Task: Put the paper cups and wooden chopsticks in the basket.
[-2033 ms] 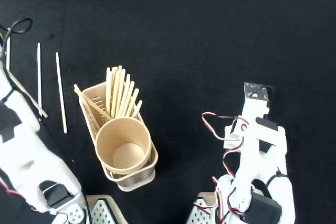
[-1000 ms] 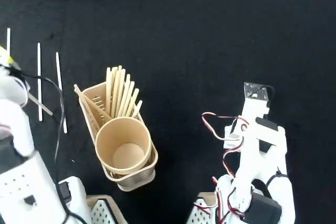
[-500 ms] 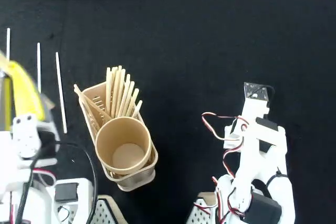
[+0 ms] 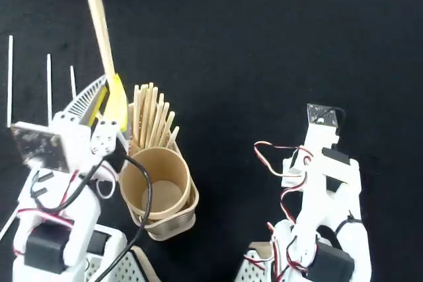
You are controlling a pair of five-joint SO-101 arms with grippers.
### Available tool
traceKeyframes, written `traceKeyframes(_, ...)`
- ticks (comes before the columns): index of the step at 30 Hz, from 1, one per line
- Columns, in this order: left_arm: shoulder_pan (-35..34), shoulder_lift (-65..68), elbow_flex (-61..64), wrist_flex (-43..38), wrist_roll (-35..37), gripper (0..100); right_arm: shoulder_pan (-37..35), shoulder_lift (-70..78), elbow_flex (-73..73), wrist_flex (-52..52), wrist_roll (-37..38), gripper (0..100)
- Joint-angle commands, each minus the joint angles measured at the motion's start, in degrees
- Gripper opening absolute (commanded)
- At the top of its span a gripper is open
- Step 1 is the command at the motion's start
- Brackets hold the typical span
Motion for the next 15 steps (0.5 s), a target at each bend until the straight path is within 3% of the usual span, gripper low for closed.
traceKeyframes(1, 1.0, -0.3, 3.0, -1.1, 0.4, 3, 0.6, -0.7, 0.3, 0.0, 0.4, 38.2)
traceKeyframes(6, 0.7, -0.3, 4.9, -0.7, 0.4, 4, 0.6, -0.7, 0.3, 0.0, 0.4, 38.2)
traceKeyframes(9, 0.7, -0.3, 4.4, 0.0, 0.6, 11, 0.6, -0.7, 0.3, 0.0, 0.4, 38.2)
traceKeyframes(12, 0.7, -1.5, 2.2, 3.7, 5.5, 19, 0.6, -0.7, 0.3, 0.0, 0.4, 38.2)
traceKeyframes(15, 0.7, -4.7, -1.0, 6.6, 7.7, 20, 0.6, -0.7, 0.3, 0.0, 0.4, 38.2)
